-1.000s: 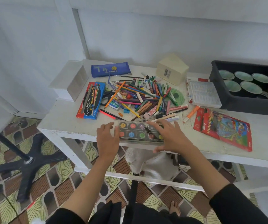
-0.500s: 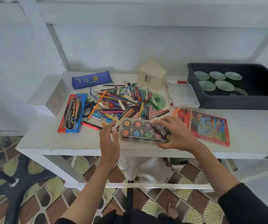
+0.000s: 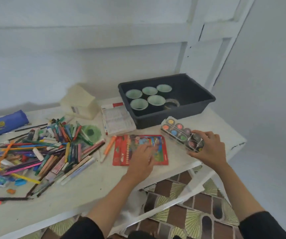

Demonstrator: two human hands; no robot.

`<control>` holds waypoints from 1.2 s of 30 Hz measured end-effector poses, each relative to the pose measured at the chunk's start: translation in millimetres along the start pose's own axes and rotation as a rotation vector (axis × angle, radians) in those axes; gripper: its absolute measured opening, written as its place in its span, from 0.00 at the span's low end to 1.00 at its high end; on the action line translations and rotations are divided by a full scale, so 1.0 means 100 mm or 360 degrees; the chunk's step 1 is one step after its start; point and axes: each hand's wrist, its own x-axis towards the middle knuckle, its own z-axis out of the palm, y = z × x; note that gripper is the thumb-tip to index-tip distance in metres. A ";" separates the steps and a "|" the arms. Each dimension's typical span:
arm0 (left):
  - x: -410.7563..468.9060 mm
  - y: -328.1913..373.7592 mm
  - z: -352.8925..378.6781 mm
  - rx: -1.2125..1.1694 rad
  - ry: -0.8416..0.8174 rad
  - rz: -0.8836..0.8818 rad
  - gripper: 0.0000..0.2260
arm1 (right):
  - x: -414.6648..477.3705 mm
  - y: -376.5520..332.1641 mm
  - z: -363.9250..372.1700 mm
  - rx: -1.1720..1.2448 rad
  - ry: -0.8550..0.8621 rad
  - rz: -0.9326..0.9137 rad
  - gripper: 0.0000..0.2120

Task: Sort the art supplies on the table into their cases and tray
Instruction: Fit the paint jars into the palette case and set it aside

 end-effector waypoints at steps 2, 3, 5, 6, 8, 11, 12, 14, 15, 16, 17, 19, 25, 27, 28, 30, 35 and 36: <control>0.26 0.17 0.25 0.0133 -0.0198 0.0057 0.17 | 0.08 0.27 0.00 -0.0020 -0.0003 0.0167 0.35; 0.38 0.25 0.37 0.0172 -0.0290 0.0056 0.18 | 0.13 0.39 0.00 -0.0023 0.0001 0.0244 0.34; 0.60 0.39 0.58 0.0295 -0.0437 0.0058 0.20 | 0.23 0.62 -0.01 -0.0058 -0.0001 0.0396 0.34; 0.69 0.44 0.66 0.0368 -0.0491 0.0073 0.21 | 0.28 0.70 -0.01 -0.0083 -0.0013 0.0471 0.34; 0.84 0.51 0.78 0.0483 -0.0577 0.0075 0.22 | 0.38 0.85 -0.01 -0.0133 -0.0032 0.0588 0.33; 1.03 0.55 0.94 0.0608 -0.0690 0.0032 0.24 | 0.57 1.03 0.01 -0.0165 -0.0039 0.0682 0.32; 1.08 0.55 0.98 0.0635 -0.0729 0.0024 0.25 | 0.63 1.08 0.02 -0.0178 -0.0050 0.0693 0.32; 1.18 0.54 1.05 0.0670 -0.0788 0.0019 0.25 | 0.76 1.17 0.04 -0.0196 -0.0072 0.0707 0.32; 1.21 0.53 1.07 0.0676 -0.0802 0.0020 0.25 | 0.81 1.19 0.06 -0.0188 -0.0074 0.0710 0.32; 1.24 0.53 1.08 0.0674 -0.0806 0.0021 0.25 | 0.85 1.21 0.07 -0.0170 -0.0073 0.0715 0.32; 1.26 0.52 1.09 0.0672 -0.0805 0.0022 0.25 | 0.88 1.23 0.09 -0.0155 -0.0072 0.0719 0.32; 1.30 0.50 1.10 0.0669 -0.0797 0.0017 0.25 | 0.91 1.25 0.12 -0.0141 -0.0055 0.0723 0.32; 1.32 0.49 1.07 0.0663 -0.0810 -0.0002 0.25 | 0.91 1.27 0.20 -0.0258 -0.0007 0.0646 0.33; 1.35 0.51 1.02 0.0627 -0.0829 -0.0009 0.24 | 0.90 1.26 0.22 -0.0365 0.0068 0.0466 0.31; 1.35 0.52 0.98 0.0595 -0.0815 -0.0019 0.24 | 0.89 1.25 0.25 -0.0398 0.0154 0.0338 0.29; 1.34 0.52 0.88 0.0530 -0.0724 -0.0055 0.23 | 0.85 1.17 0.32 -0.0371 0.0384 0.0087 0.19; 1.14 0.42 0.52 0.0452 -0.0376 -0.0212 0.20 | 0.69 0.71 0.57 0.0039 0.0475 -0.0398 0.05; 1.08 0.38 0.43 0.0450 -0.0304 -0.0264 0.20 | 0.66 0.60 0.64 0.0121 0.0403 -0.0461 0.05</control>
